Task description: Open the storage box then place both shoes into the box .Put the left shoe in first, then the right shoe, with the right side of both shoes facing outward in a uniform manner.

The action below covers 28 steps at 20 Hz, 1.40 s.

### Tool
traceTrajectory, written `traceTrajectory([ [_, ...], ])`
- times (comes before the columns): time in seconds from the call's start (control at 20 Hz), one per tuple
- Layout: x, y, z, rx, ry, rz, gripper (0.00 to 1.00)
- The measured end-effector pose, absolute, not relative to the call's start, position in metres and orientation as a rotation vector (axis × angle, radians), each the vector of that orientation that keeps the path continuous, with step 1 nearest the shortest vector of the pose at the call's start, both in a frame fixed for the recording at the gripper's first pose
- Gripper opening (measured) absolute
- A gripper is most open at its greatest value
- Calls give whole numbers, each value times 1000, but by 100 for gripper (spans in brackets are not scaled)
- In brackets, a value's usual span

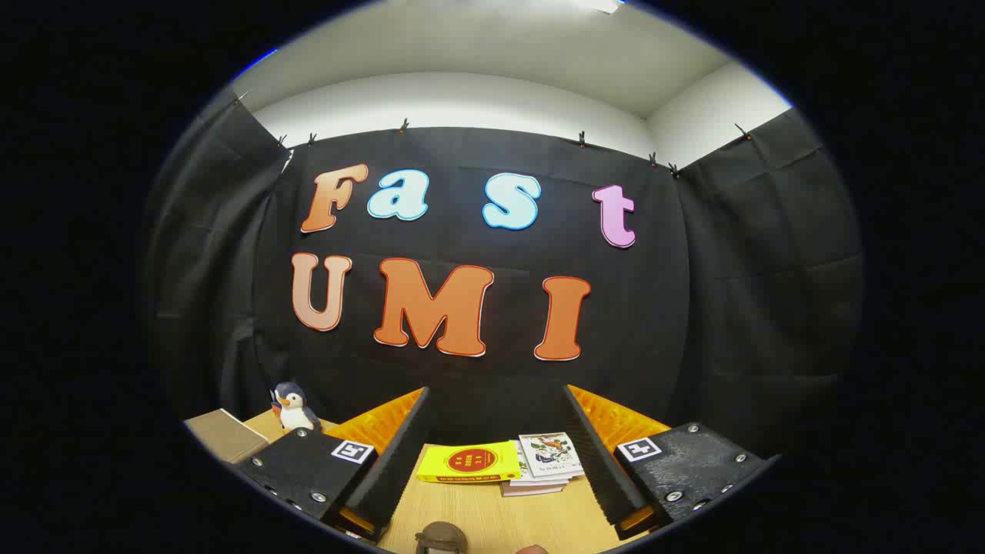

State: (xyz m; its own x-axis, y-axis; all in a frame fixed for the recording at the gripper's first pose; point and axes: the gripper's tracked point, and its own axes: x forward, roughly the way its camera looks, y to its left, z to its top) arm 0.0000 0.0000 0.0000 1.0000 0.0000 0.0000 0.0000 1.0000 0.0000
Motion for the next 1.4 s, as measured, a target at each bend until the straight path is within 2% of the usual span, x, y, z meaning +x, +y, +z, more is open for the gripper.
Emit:
traceTrajectory([
  [0.85, 7, 2, -17, 66, 50, 11, 99],
  [1.4, 5, 72, -30, 38, 72, 120, 99],
])
